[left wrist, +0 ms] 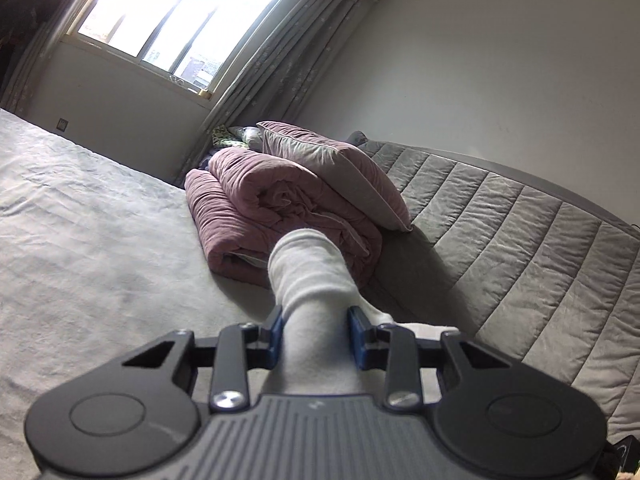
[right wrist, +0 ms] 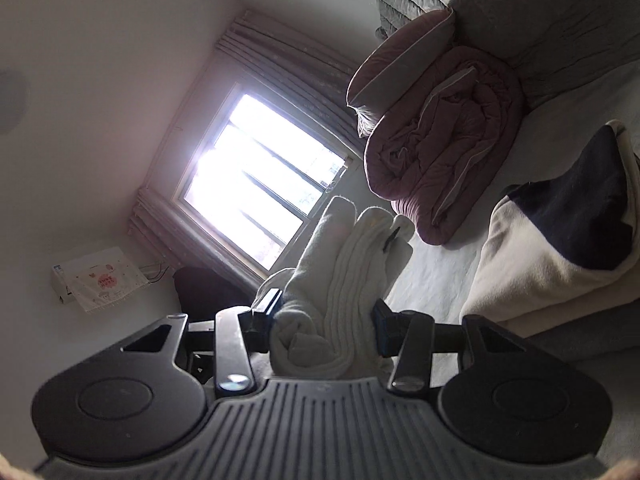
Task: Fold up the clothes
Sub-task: 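Lift the bundle with both grippers and carry it toward the clothes stack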
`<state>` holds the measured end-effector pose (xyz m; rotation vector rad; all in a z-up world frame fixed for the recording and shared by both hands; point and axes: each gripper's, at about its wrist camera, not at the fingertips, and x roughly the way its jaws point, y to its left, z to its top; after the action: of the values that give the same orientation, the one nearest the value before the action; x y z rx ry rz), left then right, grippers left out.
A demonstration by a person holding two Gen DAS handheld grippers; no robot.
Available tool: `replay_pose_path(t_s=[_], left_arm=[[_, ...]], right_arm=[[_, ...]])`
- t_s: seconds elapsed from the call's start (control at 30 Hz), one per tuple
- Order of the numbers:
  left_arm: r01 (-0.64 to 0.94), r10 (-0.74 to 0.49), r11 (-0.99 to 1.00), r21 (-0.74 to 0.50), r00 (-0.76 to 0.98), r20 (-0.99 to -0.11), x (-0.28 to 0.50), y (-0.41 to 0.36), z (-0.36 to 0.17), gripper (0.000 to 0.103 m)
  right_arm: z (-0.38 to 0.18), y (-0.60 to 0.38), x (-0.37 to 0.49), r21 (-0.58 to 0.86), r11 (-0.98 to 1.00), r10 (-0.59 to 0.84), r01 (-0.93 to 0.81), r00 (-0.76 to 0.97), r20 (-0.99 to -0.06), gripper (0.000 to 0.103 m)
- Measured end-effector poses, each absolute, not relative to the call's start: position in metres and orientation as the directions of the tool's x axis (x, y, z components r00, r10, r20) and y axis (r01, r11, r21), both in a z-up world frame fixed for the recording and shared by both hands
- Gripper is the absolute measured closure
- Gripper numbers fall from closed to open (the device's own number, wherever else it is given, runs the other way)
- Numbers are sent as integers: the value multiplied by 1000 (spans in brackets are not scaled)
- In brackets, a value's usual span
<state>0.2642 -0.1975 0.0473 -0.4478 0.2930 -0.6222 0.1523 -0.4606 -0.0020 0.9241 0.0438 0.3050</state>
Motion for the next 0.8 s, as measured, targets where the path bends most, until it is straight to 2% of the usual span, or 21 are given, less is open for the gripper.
replay_pose_path(t_s=[0.17, 0.4, 0.7, 0.8], left_arm=[[593, -724, 623, -511, 685, -88, 287, -254, 48, 70], [660, -794, 558, -504, 601, -93, 309, -308, 33, 70], [633, -771, 615, -470, 607, -191, 353, -350, -16, 66], [608, -735, 665, -434, 635, -237, 358, -358, -30, 59]], right_arm=[[-1, -495, 145, 773, 600, 153, -207, 978, 143, 54], [-17, -527, 145, 785, 610, 28, -111, 993, 119, 54], [-45, -529, 159, 766, 642, -65, 32, 998, 13, 54], [-48, -525, 162, 714, 696, -101, 80, 995, -14, 50]])
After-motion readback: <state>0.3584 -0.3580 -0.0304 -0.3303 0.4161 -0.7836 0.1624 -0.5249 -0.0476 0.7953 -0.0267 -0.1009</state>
